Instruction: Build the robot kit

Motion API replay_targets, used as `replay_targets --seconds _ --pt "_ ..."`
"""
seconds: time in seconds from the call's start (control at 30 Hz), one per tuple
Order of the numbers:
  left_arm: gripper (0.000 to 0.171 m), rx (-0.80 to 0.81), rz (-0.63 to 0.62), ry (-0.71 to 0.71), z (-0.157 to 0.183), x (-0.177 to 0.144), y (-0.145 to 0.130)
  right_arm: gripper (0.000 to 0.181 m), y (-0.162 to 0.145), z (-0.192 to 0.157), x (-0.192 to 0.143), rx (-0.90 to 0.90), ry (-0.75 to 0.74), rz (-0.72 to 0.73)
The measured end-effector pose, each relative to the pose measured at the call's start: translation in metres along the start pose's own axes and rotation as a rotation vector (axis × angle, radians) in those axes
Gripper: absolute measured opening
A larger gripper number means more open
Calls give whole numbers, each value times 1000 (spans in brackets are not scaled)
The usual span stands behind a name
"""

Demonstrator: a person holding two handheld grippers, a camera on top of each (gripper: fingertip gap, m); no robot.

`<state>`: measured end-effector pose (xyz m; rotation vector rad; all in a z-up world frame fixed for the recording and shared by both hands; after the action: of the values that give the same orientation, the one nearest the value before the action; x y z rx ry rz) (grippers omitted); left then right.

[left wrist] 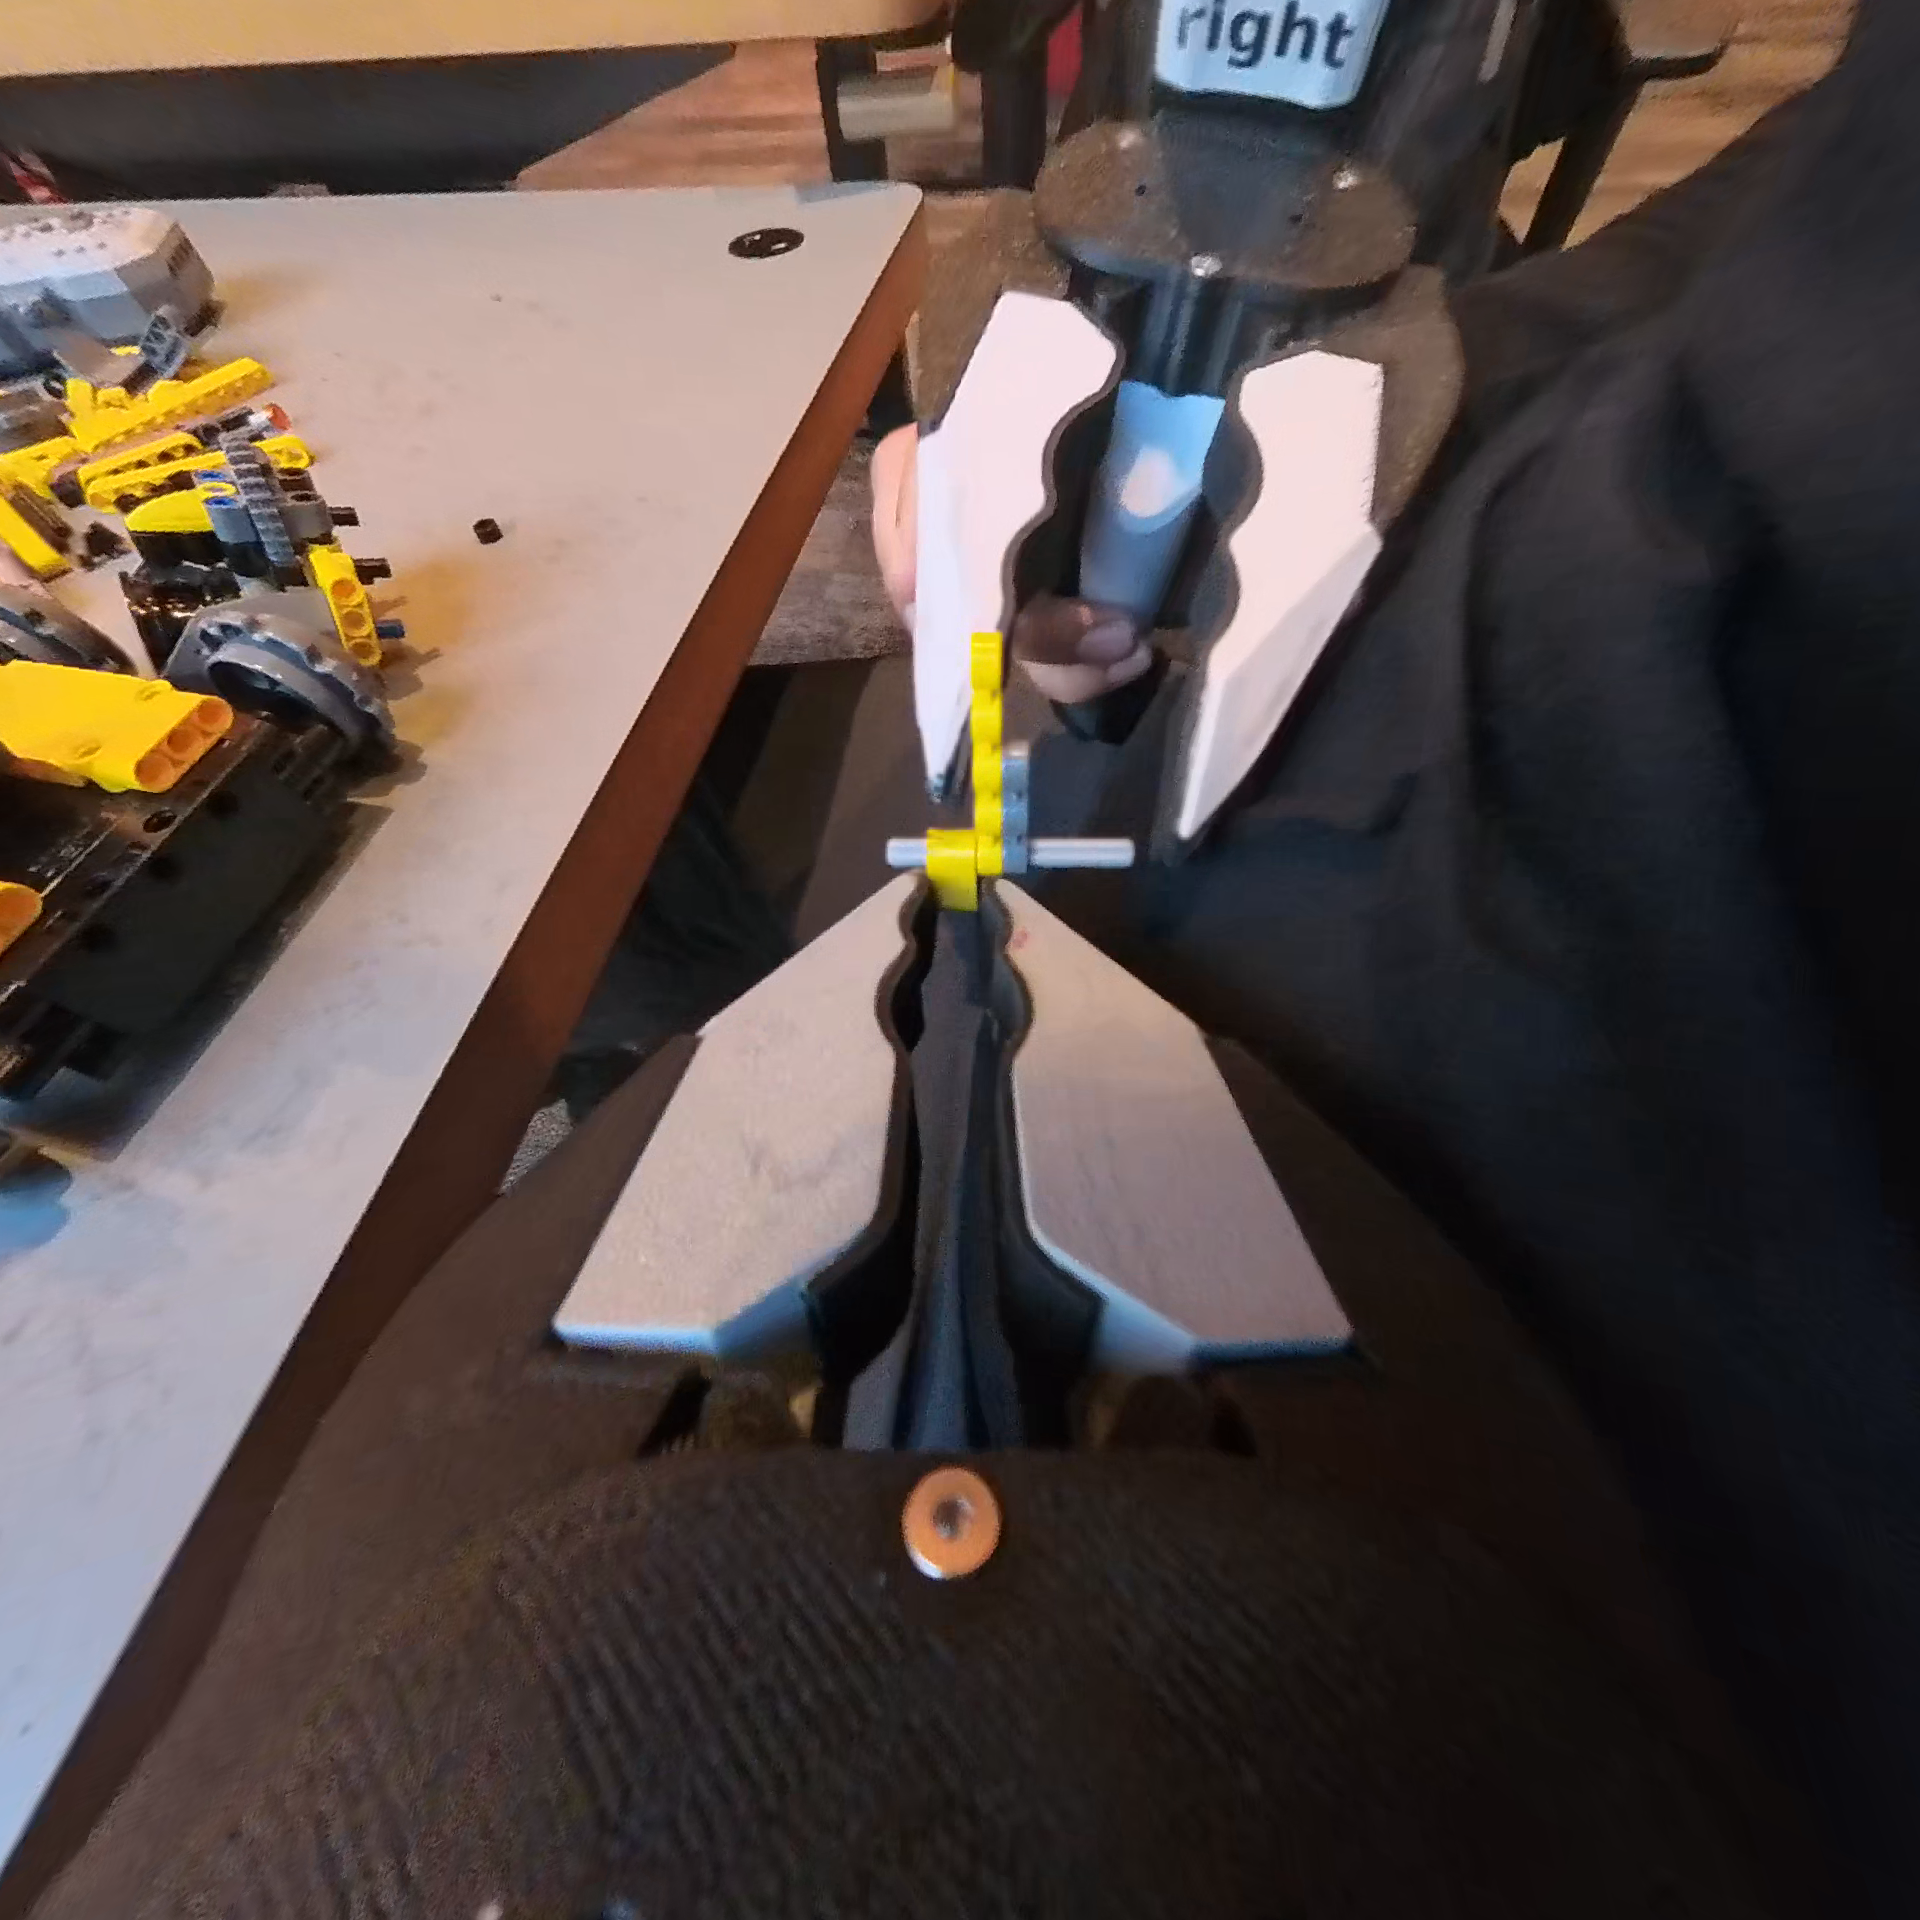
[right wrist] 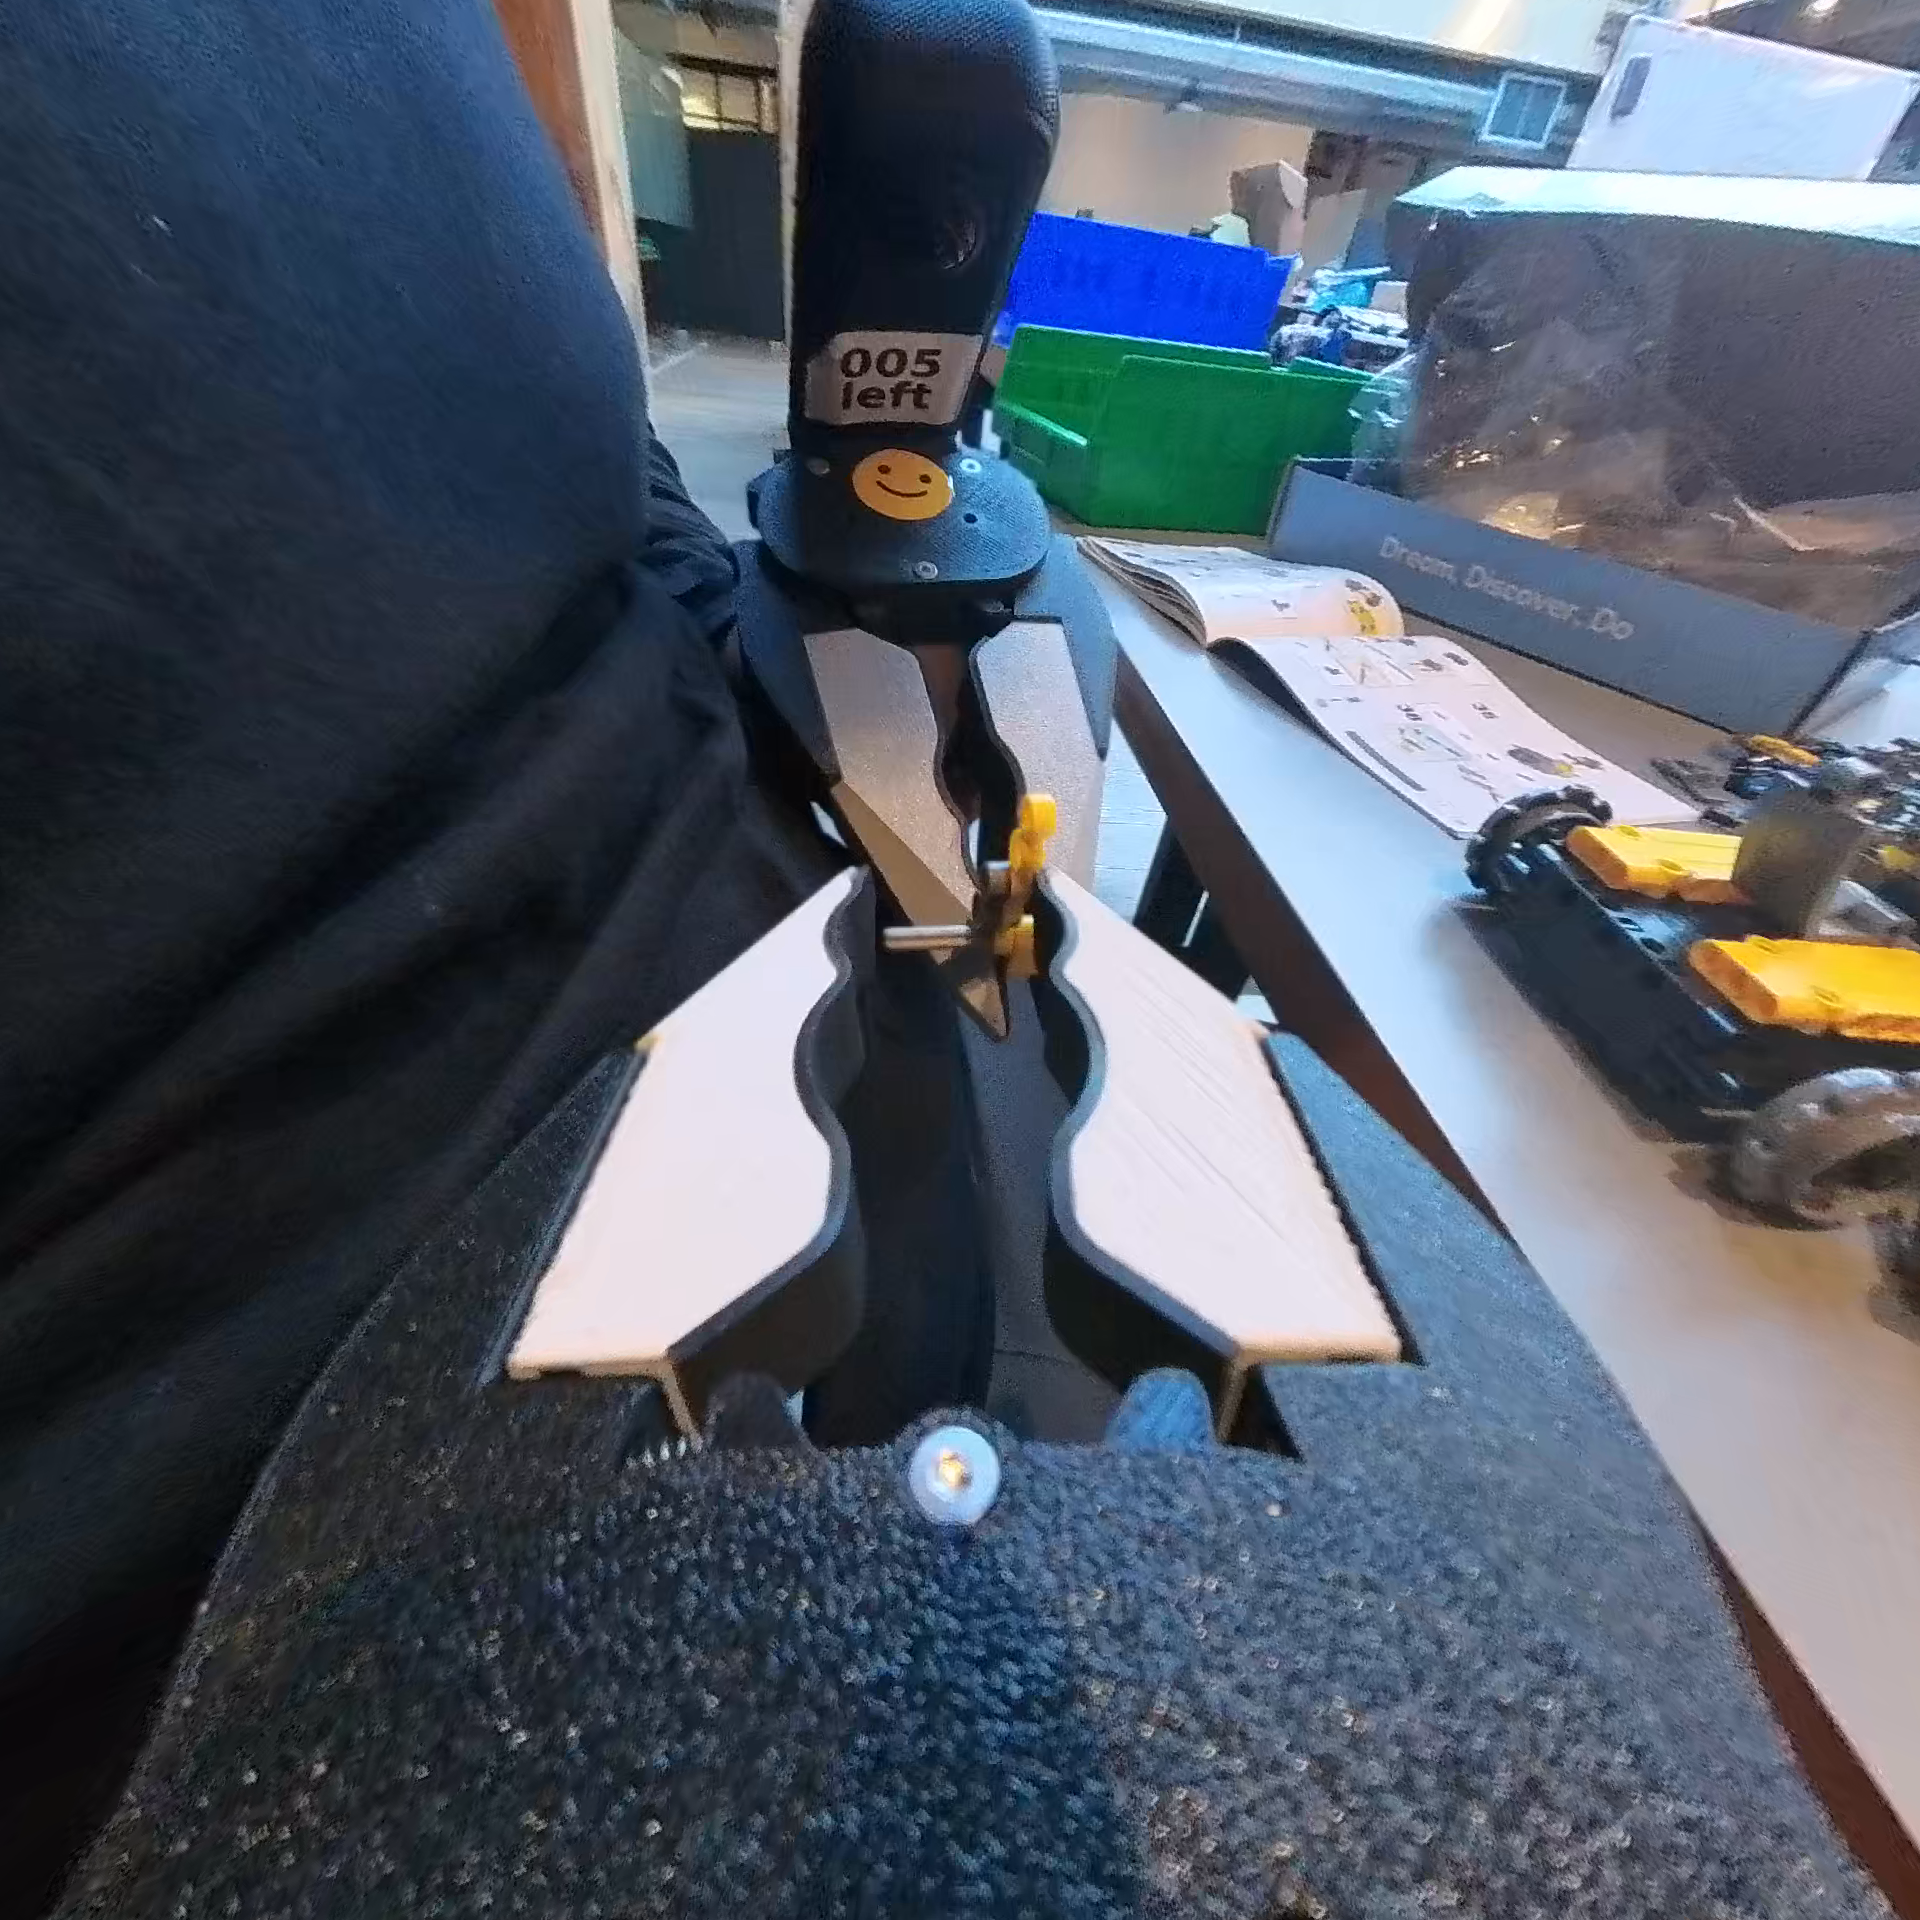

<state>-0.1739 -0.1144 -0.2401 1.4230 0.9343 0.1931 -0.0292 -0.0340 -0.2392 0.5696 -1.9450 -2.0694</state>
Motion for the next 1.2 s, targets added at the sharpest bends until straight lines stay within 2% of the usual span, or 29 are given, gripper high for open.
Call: replay_targets --seconds 0.2,0.4,0.47,0.5,0.7,0.83,1.2 --pt "5 42 -40 20 -1 2 -2 26 3 5 -7 -47 -64 34" --pt "5 113 -32 28 5 2 1 28 0 6 0 -121 -56 -80" --pt "5 115 -35 27 4 2 1 13 -1 5 1 -122 -22 -85" --pt "5 112 -35 23 3 2 0 11 -2 5 2 -130 -19 -86" --pt "5 149 -71 40 3 3 -2 13 -6 7 3 -129 -13 -95" --pt "5 129 -62 45 1 3 -2 14 -6 11 3 -84 -4 -77" --pt "5 120 -44 83 -3 0 0 11 -5 12 4 -105 -46 -46"
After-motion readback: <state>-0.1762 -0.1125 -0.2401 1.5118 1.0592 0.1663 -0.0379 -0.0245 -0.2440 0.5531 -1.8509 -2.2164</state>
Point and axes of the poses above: each gripper's, where its closed fingertips meet, x out along the fingers, y out of its top, z = x × y across the jaws, the point moved 10 cm from there along -x, back along the fingers, and after that the axes turned 4 degrees about x, right-handed, at the moved point
